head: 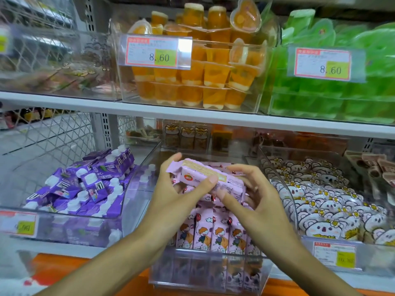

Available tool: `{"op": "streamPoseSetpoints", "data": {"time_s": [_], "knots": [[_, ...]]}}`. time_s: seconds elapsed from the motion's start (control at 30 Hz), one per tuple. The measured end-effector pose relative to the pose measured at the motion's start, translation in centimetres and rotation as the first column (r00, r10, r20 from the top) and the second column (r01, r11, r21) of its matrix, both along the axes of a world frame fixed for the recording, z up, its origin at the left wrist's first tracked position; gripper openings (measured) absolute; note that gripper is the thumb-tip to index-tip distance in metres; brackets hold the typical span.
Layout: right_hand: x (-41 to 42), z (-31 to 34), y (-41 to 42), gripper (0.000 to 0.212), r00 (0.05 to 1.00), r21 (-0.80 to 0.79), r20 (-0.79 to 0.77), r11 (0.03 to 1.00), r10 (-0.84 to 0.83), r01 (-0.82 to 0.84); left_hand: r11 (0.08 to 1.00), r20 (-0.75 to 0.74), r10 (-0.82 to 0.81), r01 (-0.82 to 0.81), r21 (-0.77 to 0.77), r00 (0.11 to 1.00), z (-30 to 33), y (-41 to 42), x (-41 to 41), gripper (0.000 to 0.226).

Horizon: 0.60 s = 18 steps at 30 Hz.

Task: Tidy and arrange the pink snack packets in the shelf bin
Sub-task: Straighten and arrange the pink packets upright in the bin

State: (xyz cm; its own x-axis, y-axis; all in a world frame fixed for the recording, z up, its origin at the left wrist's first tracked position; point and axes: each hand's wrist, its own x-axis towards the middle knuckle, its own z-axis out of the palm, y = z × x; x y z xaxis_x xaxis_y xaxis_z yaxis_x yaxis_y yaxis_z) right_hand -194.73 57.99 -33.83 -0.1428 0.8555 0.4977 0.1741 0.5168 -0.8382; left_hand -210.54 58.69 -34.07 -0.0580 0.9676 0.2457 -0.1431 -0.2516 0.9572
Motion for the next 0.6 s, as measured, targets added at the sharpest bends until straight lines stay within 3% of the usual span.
{"op": "streamPoseSetpoints", "data": {"time_s": [0.2, 0.37, 0.5, 0.6], "knots": [[0.6, 0.5, 0.6, 0.022, 0.974, -0.159, -0.219, 0.987, -0.053, 0.019, 0.99, -0.122, -0.096, 0.107, 0.092, 0.988, 1.2, -0.1, -0.7, 0.047], [0.7, 0.9, 0.7, 0.041, 0.963, -0.19, -0.261, 0.982, -0.062, 0.011, 0.989, -0.148, 0.009, 0.012, 0.146, 0.989, 1.4, -0.1, -0.9, 0.03], [0.7, 0.5, 1.0, 0.055, 0.978, -0.179, -0.143, 0.976, -0.15, 0.124, 0.984, -0.142, 0.084, -0.06, 0.171, 0.986, 1.2, 0.0, -0.9, 0.014], [0.6, -0.2, 1.1, 0.057, 0.961, -0.071, 0.174, 0.97, -0.216, 0.231, 0.954, -0.124, 0.216, -0.182, 0.24, 0.969, 1.2, 0.6, -1.1, 0.023]]}}
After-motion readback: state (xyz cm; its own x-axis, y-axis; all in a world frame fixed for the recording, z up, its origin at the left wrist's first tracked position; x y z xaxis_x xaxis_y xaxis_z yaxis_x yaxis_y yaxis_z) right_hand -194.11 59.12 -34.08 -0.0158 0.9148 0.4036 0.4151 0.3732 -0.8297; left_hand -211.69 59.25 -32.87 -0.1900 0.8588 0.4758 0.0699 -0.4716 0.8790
